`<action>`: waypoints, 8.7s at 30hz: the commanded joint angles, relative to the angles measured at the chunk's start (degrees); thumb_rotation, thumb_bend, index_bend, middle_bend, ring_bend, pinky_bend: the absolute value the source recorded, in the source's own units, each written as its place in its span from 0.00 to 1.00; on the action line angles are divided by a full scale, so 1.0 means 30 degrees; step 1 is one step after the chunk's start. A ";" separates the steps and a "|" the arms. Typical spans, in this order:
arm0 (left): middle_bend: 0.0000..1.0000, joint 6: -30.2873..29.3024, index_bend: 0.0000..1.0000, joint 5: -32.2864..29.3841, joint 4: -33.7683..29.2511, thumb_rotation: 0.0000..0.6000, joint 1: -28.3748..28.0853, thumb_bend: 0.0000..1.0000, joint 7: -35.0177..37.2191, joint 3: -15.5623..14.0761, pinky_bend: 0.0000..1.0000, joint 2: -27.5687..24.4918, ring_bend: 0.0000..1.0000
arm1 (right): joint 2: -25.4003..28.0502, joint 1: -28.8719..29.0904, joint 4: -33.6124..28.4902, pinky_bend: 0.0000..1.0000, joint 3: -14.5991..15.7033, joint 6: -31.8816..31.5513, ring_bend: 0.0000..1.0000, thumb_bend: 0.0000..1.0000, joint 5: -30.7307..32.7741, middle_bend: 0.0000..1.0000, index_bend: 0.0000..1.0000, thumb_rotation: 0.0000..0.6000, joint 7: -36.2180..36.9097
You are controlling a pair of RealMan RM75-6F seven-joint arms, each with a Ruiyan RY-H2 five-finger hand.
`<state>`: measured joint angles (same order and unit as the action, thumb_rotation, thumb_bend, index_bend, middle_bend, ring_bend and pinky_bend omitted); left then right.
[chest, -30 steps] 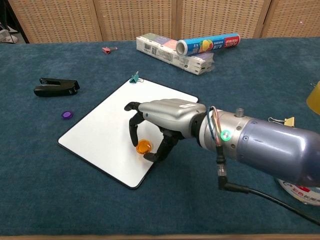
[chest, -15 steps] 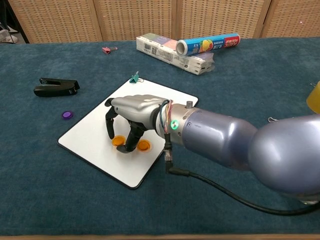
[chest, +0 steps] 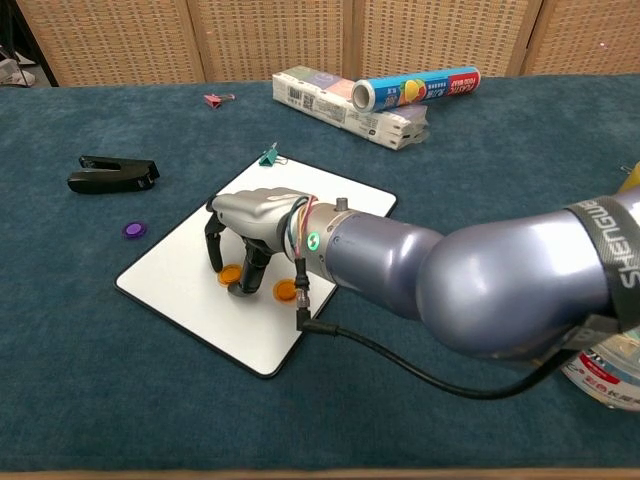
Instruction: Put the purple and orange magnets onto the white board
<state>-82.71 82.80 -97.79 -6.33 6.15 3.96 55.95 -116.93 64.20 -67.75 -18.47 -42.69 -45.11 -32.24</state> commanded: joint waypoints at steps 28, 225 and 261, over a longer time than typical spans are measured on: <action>0.00 0.0260 0.00 -0.0013 0.0179 1.00 -0.0163 0.02 -0.0522 -0.0046 0.00 0.0399 0.00 | 0.7997 -0.4553 -0.8844 0.00 0.2837 -0.5784 0.00 0.51 -0.6014 0.00 0.15 1.00 0.2462; 0.00 1.1711 0.51 -1.3375 0.7908 1.00 -1.6394 0.31 -1.4649 0.2606 0.00 1.5138 0.00 | 1.7252 -1.9176 -0.4933 0.00 0.4182 -1.3183 0.00 0.03 -1.2704 0.00 0.12 1.00 1.5476; 0.00 0.5339 0.00 -0.8001 0.0711 1.00 -1.2959 0.30 -1.1693 0.1196 0.00 0.9345 0.00 | 1.7353 -1.9271 -0.5221 0.00 0.4249 -1.3504 0.00 0.03 -1.3130 0.00 0.11 1.00 1.5275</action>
<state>-63.25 54.14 -92.52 -48.78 -32.14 9.40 87.68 -64.85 6.39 -83.35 -5.75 -83.13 -84.41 13.68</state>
